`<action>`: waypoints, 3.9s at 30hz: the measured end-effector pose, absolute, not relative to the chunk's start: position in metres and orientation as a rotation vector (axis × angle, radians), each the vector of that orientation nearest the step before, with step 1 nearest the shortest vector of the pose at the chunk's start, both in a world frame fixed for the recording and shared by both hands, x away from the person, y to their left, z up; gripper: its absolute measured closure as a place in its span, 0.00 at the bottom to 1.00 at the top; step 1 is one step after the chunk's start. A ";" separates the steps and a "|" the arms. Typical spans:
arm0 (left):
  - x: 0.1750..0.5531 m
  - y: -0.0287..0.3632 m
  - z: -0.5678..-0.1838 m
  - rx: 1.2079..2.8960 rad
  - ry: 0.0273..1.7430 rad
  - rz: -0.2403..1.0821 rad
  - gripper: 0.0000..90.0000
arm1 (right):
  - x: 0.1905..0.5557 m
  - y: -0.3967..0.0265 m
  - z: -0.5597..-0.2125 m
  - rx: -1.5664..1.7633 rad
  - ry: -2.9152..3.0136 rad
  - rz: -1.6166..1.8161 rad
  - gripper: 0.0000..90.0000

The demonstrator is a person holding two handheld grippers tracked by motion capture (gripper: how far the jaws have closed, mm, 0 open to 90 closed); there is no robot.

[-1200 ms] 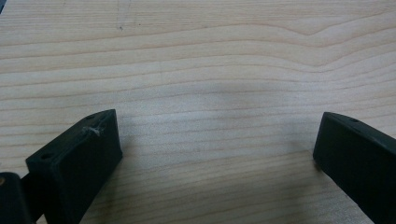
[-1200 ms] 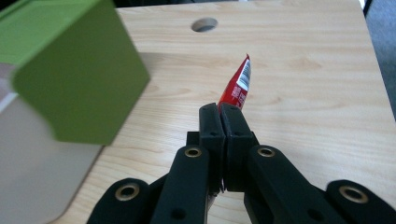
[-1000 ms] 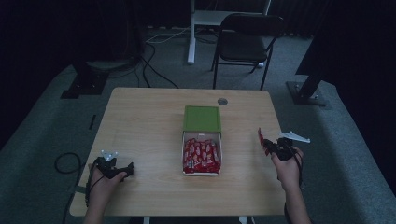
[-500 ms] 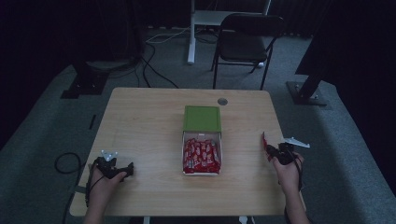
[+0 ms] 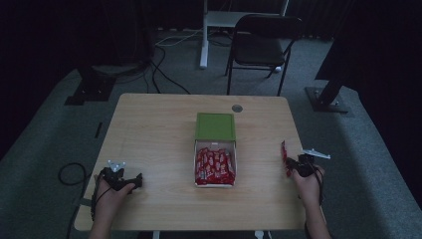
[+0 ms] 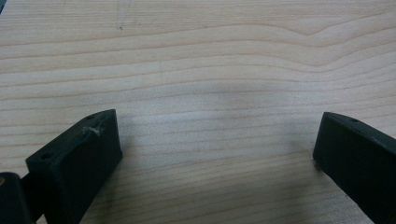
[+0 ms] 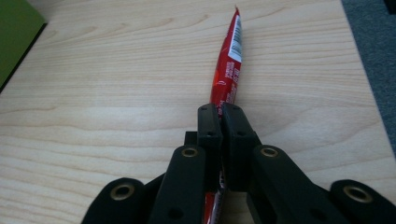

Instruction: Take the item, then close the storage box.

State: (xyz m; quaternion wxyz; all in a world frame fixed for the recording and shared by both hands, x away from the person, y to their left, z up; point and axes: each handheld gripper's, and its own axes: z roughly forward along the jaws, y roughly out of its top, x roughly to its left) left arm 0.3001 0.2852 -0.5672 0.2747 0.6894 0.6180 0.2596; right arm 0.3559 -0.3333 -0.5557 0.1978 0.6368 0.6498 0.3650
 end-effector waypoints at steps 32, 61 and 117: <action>0.300 0.285 -0.567 1.853 1.662 0.698 0.02 | 0.351 -0.296 -0.553 1.614 1.906 1.103 0.64; 0.300 0.285 -0.567 1.853 1.661 0.698 0.02 | 0.354 -0.279 -0.572 1.557 1.986 1.080 0.28; 0.298 0.221 -0.533 1.986 1.241 0.614 0.06 | 0.333 -0.254 -0.533 1.347 2.065 1.065 0.15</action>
